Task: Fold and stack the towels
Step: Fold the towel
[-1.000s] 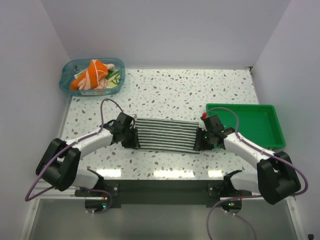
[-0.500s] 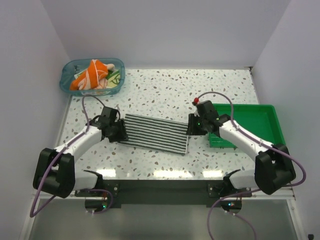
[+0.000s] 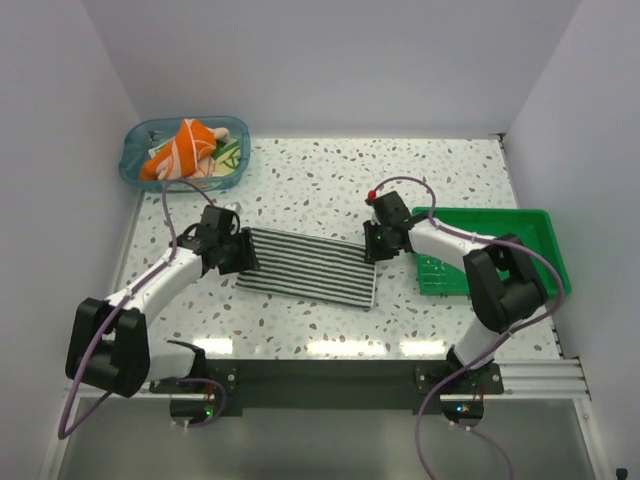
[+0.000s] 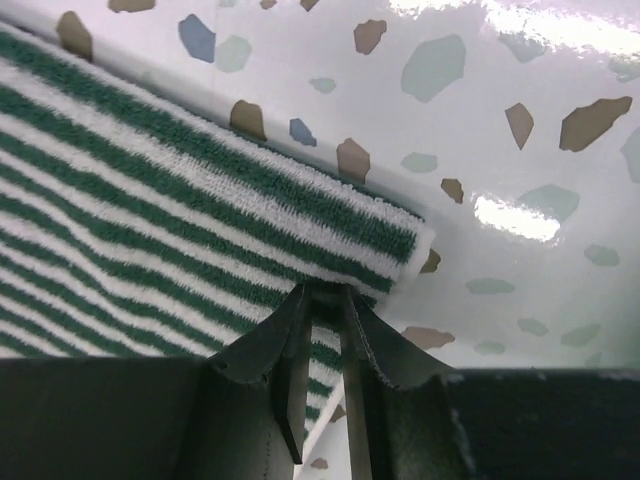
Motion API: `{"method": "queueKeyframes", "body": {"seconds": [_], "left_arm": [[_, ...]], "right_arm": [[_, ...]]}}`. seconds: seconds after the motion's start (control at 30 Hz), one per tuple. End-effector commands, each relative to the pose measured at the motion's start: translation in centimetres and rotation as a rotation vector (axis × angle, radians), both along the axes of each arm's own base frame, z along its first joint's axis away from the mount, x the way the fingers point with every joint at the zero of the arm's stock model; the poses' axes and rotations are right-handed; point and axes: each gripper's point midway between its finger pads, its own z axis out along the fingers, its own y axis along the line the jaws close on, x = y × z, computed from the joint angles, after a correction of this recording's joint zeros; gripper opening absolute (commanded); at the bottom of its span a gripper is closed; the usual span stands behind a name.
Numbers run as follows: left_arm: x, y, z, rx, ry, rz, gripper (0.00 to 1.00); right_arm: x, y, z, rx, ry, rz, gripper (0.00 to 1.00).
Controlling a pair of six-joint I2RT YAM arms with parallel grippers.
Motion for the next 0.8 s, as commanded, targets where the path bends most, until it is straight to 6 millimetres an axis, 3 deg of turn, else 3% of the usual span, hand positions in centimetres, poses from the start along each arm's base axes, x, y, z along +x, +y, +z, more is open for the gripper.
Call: {"method": "queueKeyframes", "body": {"seconds": [0.0, 0.03, 0.2, 0.3, 0.37, 0.47, 0.5, 0.53, 0.57, 0.6, 0.63, 0.67, 0.7, 0.73, 0.77], "left_arm": [[0.2, 0.1, -1.8, 0.011, 0.018, 0.005, 0.53], [0.0, 0.2, -2.4, 0.016, 0.033, 0.013, 0.52], [-0.6, 1.2, -4.4, 0.061, 0.072, 0.040, 0.51], [0.0, 1.6, -3.9, 0.092, 0.055, 0.036, 0.54], [0.8, 1.4, -2.8, 0.093, 0.032, 0.023, 0.58], [2.4, 1.3, -0.3, 0.131, -0.041, -0.004, 0.69], [2.7, 0.9, 0.5, 0.147, -0.065, -0.033, 0.73], [3.9, 0.6, 2.3, 0.173, -0.118, -0.035, 0.76], [3.5, -0.9, 3.1, 0.196, -0.134, -0.090, 0.79], [3.6, -1.9, 4.0, 0.218, -0.163, -0.126, 0.85], [4.5, -2.8, 5.9, 0.246, -0.218, -0.133, 0.90], [3.5, -5.3, 6.2, 0.255, -0.228, -0.215, 0.94], [3.2, -6.8, 6.7, 0.250, -0.245, -0.247, 1.00], [3.3, -8.2, 7.9, 0.244, -0.276, -0.268, 1.00], [2.1, -10.8, 7.7, 0.242, -0.280, -0.342, 1.00]], "right_arm": [[3.2, 0.3, 0.5, -0.028, -0.097, -0.002, 0.21], [3.2, 0.0, -0.6, -0.048, -0.077, -0.008, 0.20], [3.5, -0.4, -1.3, -0.056, -0.053, -0.038, 0.20], [4.0, -0.3, 0.5, -0.055, -0.072, -0.025, 0.26], [4.4, -0.3, 2.8, -0.056, -0.110, -0.024, 0.29], [4.8, -1.4, 6.1, -0.075, -0.164, -0.048, 0.50], [4.9, -1.7, 7.2, -0.072, -0.179, -0.058, 0.61], [4.4, -2.4, 7.5, -0.084, -0.163, -0.070, 0.67], [4.5, -3.7, 8.9, -0.075, -0.184, -0.119, 0.73], [4.3, -4.6, 9.4, -0.076, -0.180, -0.146, 0.86], [3.6, -5.5, 9.7, -0.082, -0.166, -0.170, 0.92], [3.5, -7.1, 10.0, -0.084, -0.159, -0.222, 0.98], [3.2, -8.2, 11.4, -0.083, -0.190, -0.256, 0.99], [2.1, -9.3, 11.2, -0.108, -0.167, -0.278, 0.99], [1.7, -10.6, 11.4, -0.127, -0.166, -0.311, 0.99]]}}
